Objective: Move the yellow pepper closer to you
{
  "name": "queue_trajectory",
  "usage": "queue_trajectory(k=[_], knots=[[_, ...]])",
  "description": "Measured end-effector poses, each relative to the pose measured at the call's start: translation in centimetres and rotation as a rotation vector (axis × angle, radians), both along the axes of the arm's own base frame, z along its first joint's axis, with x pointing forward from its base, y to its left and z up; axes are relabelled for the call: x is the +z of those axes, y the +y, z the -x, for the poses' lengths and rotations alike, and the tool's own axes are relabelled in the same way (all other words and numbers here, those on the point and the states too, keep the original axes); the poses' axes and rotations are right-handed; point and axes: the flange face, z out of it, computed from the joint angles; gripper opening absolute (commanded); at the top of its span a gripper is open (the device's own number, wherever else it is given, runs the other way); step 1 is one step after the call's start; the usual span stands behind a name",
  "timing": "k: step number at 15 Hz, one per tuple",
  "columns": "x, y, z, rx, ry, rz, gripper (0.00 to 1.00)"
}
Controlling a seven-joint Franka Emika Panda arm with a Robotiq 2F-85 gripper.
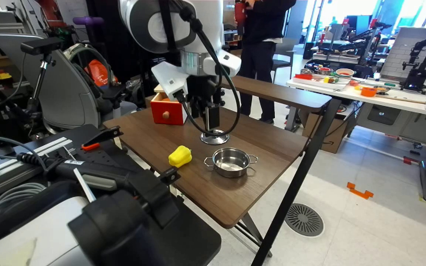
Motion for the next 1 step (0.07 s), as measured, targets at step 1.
queue_trajectory(k=[1], knots=[[1.36, 0.09, 0.17, -0.001, -0.022, -0.028, 1.00]])
